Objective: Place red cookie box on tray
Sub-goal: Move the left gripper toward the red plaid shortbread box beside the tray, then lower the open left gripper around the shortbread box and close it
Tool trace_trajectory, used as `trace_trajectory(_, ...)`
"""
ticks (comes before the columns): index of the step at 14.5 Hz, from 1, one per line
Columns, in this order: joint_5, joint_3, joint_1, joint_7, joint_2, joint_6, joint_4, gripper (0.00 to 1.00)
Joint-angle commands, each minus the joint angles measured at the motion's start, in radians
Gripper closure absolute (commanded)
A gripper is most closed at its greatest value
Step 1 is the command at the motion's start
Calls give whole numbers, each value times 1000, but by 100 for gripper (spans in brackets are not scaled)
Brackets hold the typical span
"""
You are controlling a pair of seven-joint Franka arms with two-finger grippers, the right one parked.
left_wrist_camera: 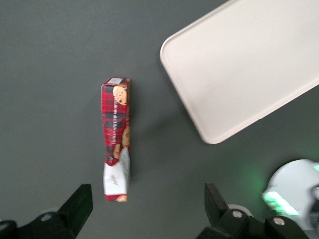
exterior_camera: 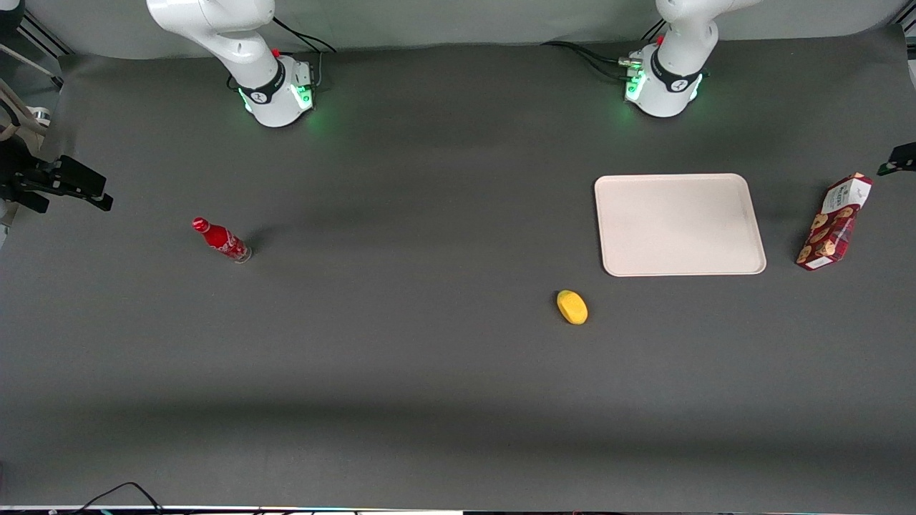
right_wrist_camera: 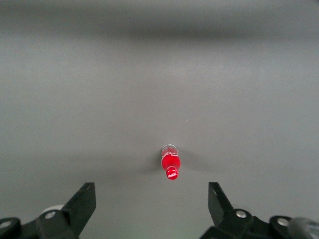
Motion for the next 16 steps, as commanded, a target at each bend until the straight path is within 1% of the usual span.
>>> trace_trajectory(1,36,68,-8,133,-25,312,-243,0)
trace_trajectory(3,34,90,7,188,26,482,-311,0)
trace_trajectory(6,19,91,35,219,135,656,-327,0)
trace_trajectory(8,-10,91,42,219,176,724,-336,0)
trace_trajectory(12,-30,88,42,221,230,797,-348,1)
trace_trajectory(13,-32,87,41,221,230,797,-348,12)
trace_trajectory(15,-32,87,42,221,239,799,-348,48)
trace_trajectory(16,-32,87,42,221,245,799,-348,67)
